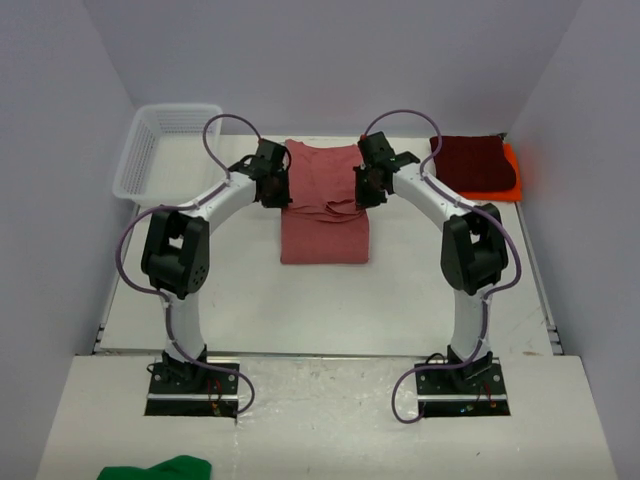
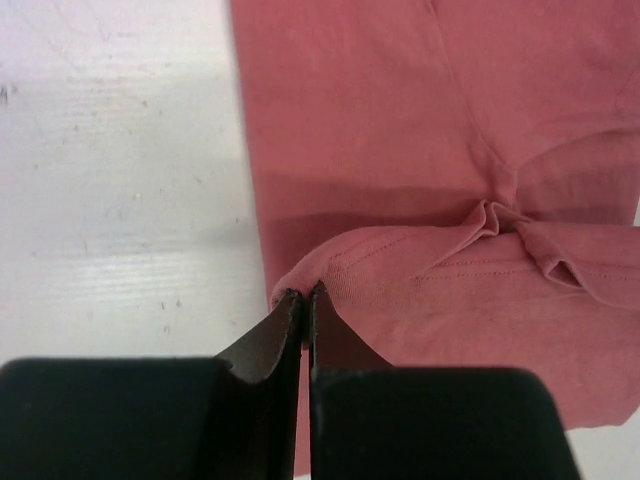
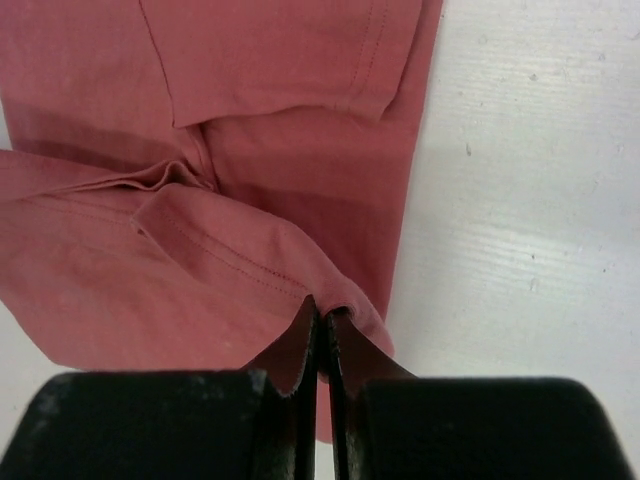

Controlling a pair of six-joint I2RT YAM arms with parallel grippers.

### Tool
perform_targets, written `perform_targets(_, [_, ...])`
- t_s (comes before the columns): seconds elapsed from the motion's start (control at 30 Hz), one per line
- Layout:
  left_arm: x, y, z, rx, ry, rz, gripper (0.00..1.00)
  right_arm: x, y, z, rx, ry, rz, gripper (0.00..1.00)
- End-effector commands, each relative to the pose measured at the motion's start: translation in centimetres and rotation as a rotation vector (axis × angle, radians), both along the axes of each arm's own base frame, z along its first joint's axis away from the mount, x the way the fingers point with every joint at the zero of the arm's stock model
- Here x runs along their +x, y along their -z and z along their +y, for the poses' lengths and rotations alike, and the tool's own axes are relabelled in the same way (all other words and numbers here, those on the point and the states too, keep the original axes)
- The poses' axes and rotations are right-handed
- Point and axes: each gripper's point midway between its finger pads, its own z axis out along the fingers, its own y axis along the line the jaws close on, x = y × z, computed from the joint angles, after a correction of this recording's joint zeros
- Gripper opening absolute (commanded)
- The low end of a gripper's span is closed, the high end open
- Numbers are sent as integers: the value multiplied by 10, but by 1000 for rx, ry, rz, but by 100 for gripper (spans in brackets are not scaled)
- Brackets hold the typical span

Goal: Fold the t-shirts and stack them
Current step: Fold the folded rectangular tshirt in 1/3 of the way

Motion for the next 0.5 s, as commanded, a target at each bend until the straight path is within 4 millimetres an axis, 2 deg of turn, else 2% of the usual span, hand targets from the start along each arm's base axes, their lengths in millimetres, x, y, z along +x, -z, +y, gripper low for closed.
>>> perform_targets(0.0, [30,-13,-6,-19,40,-81,0,12,-12,6,35,-36,-18,0])
perform_targets(0.2, [49,-13,-17,-38,76,-109,0,27,6,3,18,-46,3,0])
perform_targets(0.23, [52,-14,-16,-34,77,-123,1,30,8,1,8,-45,-1,6])
perform_targets(0.27, [54,-16,-16,-31,83,-140,7,35,13,1,1,-58,-1,11])
perform_targets(0.3, [59,-19,-16,-22,104,-176,22,39,14,0,-4,-58,-7,16])
perform_targets(0.4, [78,-25,-11,-20,111,-234,41,67,9,-5,-19,-37,-55,27])
perform_targets(0.43, [84,-27,-8,-17,105,-243,44,77,4,-12,-30,-20,-74,34])
perform_targets(0.47, [89,-31,-3,-15,92,-245,47,93,-17,-9,-27,-37,-138,49])
